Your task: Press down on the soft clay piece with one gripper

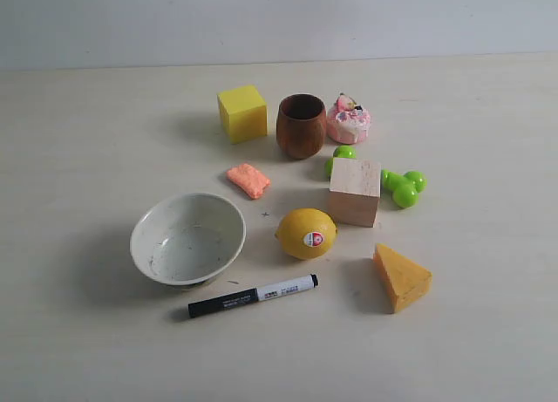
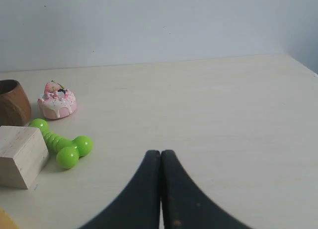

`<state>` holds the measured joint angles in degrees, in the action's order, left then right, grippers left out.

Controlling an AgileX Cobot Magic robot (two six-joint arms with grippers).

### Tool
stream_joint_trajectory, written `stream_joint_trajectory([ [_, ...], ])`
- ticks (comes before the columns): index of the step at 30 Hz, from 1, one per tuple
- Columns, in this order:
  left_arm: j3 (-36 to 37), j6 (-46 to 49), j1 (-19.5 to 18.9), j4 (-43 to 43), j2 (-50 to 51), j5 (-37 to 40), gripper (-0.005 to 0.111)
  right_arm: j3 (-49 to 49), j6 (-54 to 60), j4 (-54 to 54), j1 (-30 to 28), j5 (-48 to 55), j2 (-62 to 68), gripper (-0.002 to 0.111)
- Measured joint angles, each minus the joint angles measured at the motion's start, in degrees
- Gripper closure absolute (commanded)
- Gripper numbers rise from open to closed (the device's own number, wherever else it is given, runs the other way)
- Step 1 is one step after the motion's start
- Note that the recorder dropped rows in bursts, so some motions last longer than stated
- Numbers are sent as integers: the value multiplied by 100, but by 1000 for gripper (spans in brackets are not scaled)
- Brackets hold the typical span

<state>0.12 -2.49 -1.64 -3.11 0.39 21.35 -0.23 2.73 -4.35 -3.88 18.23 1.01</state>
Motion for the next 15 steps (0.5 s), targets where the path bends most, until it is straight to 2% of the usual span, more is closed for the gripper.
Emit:
stream_joint_trajectory([
  [5,0,0,0,0,0,-287,107,0,0,0,0,0,0,108],
  [12,0,-21,0,0,0,-2055,107,0,0,0,0,0,0,108],
  [15,0,-21,0,0,0,-2453,107,0,0,0,0,0,0,108],
])
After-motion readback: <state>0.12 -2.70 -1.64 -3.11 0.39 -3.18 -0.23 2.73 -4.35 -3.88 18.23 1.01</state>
